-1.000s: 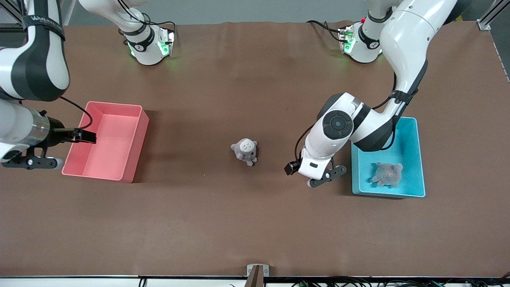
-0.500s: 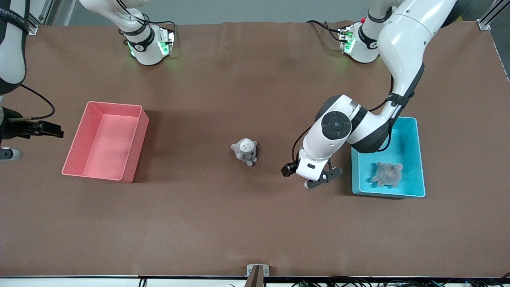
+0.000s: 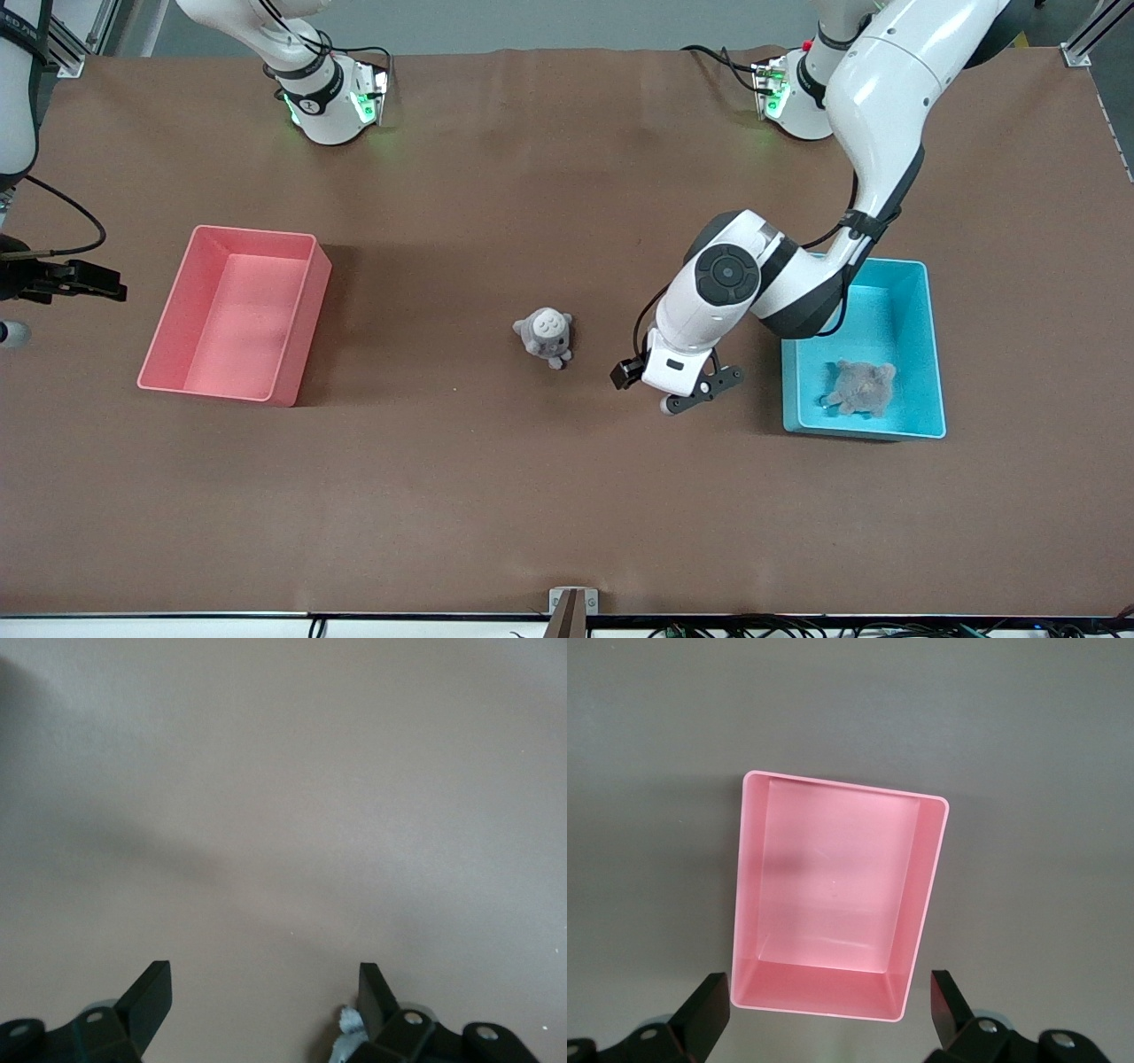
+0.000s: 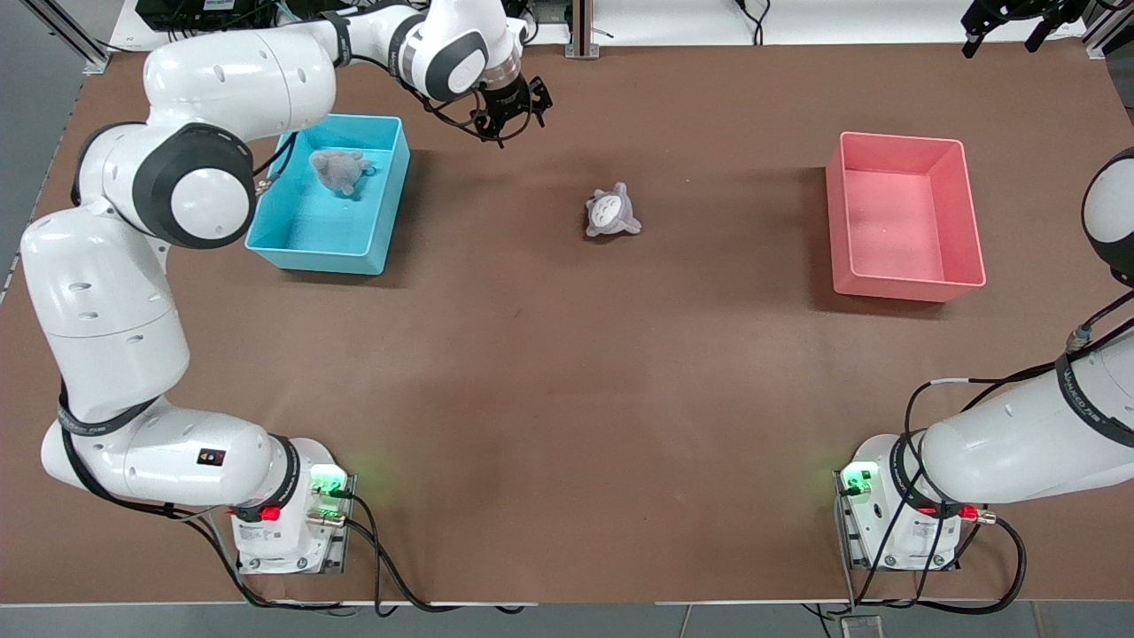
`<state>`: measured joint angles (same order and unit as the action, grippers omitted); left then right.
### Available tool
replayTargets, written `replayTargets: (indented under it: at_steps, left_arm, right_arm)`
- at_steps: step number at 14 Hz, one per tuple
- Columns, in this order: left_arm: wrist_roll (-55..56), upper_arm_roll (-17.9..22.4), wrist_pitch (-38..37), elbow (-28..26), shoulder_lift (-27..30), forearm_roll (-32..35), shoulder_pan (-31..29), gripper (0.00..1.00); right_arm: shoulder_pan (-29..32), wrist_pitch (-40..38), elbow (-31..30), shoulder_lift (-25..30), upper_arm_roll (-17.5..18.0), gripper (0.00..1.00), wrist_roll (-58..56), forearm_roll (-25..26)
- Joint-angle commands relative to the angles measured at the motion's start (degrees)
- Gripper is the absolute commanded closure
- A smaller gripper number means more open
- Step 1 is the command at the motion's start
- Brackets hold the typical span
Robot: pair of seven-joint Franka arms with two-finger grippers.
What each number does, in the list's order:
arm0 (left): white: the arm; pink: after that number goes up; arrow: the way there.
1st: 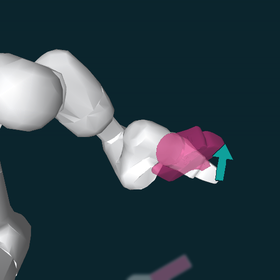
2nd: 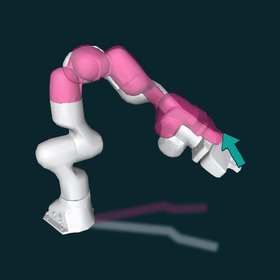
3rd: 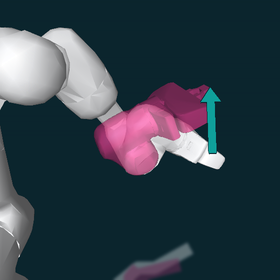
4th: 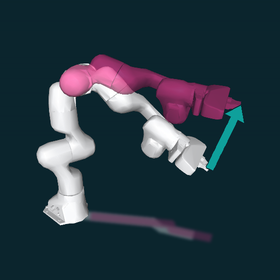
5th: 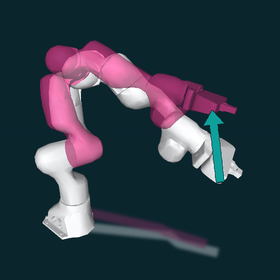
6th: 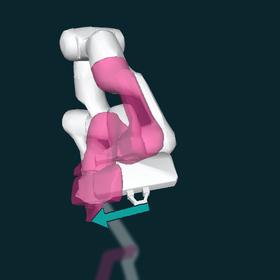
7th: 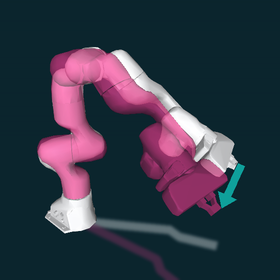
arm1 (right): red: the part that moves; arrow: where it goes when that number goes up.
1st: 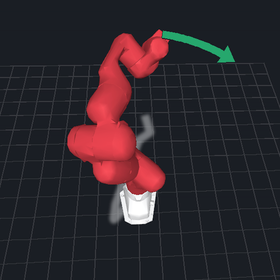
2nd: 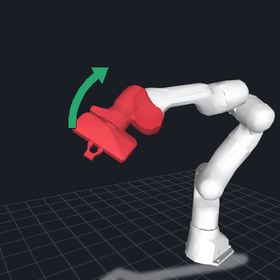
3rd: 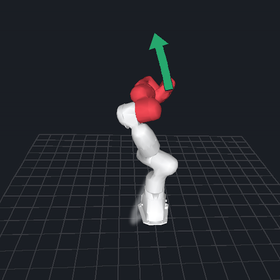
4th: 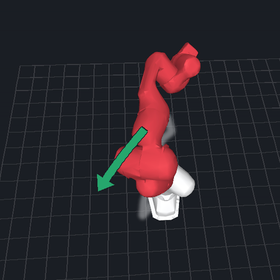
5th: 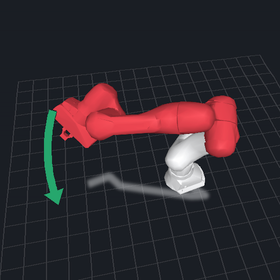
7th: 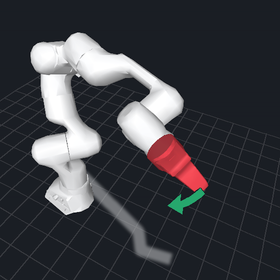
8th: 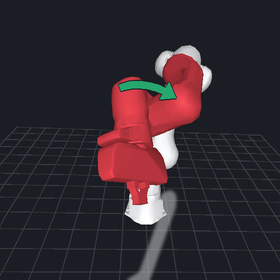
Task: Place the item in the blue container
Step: 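Withdraw the right gripper while the left gripper moves toward the plush, then grasp the plush on the table with the left gripper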
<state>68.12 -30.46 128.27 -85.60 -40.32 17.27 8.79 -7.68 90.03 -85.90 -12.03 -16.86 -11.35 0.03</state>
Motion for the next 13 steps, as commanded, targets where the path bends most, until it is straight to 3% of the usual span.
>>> replayTargets:
  at_steps: [1,5,7,11,13]
  left_arm:
    - [2.5,0.2,0.1,1.2,-1.2,1.2,1.8,0.10]
    - [7.2,1.6,0.2,3.8,-3.4,1.4,5.9,0.14]
    - [11.4,3.7,0.2,6.4,-5.7,1.3,9.9,0.13]
    - [20.5,8.6,0.3,10.5,-9.6,1.2,18.9,0.13]
    - [23.9,9.9,3.8,10.8,-10.5,1.0,21.7,0.13]
  right_arm:
    - [6.3,0.2,-2.0,2.5,8.9,0.00,4.2,0.1]
    - [7.2,0.1,-2.3,3.2,10.7,0.00,5.6,0.3]
    - [8.8,0.1,-2.5,3.4,12.7,0.00,5.6,0.3]
    - [9.3,0.2,-2.5,3.7,13.1,0.00,5.6,0.3]
    - [9.8,0.2,-2.4,3.7,13.5,0.00,5.6,0.3]
